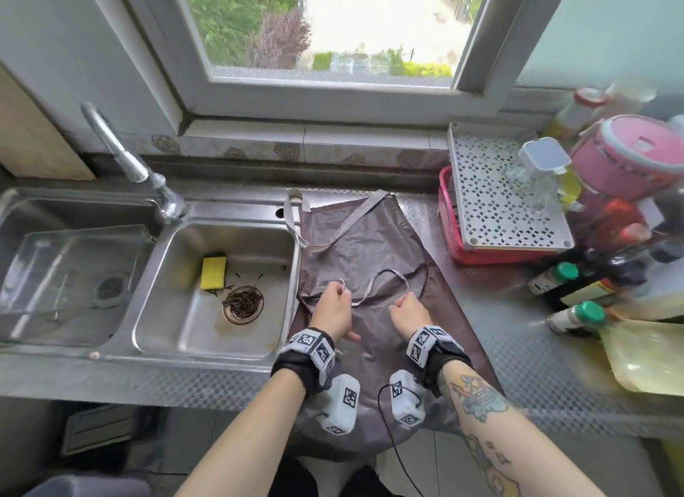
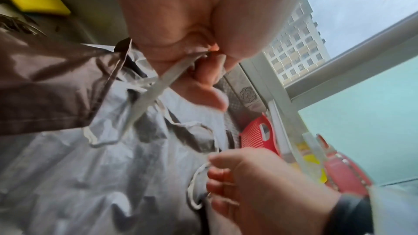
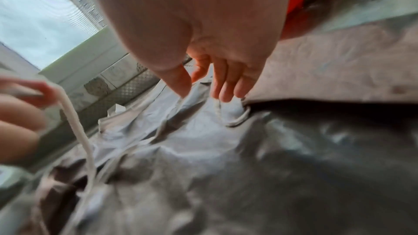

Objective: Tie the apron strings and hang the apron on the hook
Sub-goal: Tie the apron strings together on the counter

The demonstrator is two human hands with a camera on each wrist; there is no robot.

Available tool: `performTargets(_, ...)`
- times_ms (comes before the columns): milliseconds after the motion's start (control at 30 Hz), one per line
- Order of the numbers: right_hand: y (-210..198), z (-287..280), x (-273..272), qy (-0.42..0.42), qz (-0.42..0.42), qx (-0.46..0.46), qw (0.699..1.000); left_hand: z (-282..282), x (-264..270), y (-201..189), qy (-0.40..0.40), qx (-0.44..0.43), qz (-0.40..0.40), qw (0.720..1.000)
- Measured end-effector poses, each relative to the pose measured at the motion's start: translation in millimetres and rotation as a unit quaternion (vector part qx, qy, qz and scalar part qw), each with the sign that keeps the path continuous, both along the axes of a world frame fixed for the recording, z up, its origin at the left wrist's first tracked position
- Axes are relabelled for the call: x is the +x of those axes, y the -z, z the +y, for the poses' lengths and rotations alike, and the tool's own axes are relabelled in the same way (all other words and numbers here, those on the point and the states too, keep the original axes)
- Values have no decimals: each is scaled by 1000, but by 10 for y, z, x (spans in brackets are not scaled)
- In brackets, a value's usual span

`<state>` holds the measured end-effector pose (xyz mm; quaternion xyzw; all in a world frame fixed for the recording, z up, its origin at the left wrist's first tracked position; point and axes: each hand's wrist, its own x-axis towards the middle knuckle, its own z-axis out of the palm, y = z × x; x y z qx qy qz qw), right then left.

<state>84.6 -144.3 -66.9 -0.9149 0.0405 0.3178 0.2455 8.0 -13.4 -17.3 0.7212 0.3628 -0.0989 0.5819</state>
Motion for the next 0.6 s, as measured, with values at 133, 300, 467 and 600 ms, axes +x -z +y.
performTargets(133,-83,-177,-164,-90,30,-105,990,99,-33,-175,-11,60,-36,997)
performTargets(300,-171,-211,-306,-182,50,-144,971,300,-116,-303,9,49,-35,998)
performTargets(467,-559,71,-257,-160,2,67,985,226,-102,-489,23,21,-112,993)
performTargets(600,-1017,212,-320,-207,-29,153,966,152,30,-803,36,45,-194,979)
